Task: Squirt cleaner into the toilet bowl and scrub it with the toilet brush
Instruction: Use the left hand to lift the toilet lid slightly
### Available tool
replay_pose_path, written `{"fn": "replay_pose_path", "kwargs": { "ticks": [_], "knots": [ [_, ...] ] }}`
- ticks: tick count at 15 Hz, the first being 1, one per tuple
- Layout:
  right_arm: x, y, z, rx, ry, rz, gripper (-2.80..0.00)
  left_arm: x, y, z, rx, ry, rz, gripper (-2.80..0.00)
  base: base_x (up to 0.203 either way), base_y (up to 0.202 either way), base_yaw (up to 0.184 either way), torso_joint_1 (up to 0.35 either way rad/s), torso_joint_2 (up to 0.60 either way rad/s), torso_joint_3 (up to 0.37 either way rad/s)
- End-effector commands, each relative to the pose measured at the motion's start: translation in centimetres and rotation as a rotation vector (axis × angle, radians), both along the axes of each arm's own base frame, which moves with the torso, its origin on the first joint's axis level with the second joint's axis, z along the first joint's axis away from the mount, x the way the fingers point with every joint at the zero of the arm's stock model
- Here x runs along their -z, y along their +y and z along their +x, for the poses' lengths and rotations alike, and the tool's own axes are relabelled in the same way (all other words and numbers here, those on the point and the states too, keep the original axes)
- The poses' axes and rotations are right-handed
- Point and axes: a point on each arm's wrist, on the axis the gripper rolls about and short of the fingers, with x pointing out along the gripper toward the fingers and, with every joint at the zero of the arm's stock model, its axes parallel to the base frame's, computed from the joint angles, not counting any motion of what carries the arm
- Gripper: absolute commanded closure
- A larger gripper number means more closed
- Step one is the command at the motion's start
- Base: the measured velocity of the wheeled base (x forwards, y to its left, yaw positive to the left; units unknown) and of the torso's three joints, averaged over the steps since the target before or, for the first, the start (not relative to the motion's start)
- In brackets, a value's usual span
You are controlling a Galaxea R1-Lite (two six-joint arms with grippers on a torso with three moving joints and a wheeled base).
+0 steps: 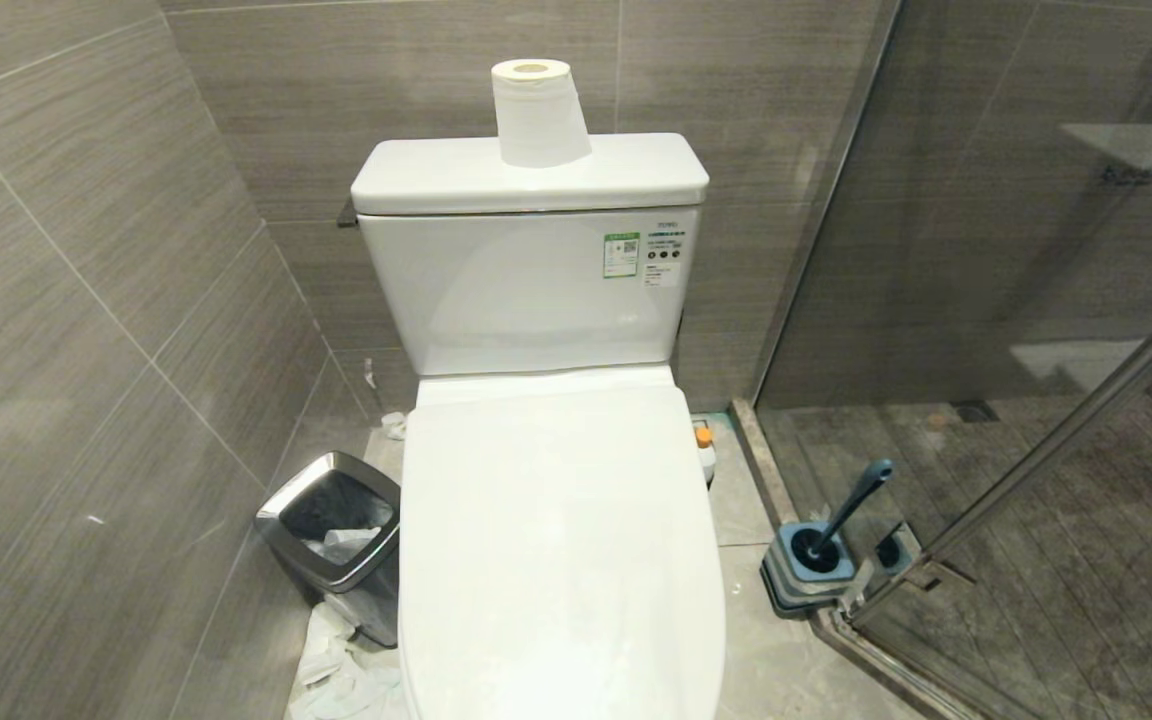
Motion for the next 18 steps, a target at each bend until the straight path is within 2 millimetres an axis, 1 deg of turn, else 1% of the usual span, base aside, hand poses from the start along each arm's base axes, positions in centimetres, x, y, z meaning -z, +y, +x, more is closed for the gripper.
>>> {"fn": "replay_pose_path", "kwargs": {
  "ticks": [1,18],
  "knots": [
    [0.0,0.0,0.01,0.0,0.001,0.0,0.0,0.0,0.0,0.0,0.001,0.0,0.0,0.0,0.0,0.0,0.0,0.0,0.0,0.0],
    [0.0,0.0,0.01,0.0,0.001,0.0,0.0,-0.01,0.0,-0.01,0.0,0.002,0.01,0.0,0.0,0.0,0.0,0.0,0.0,0.0]
  ]
}}
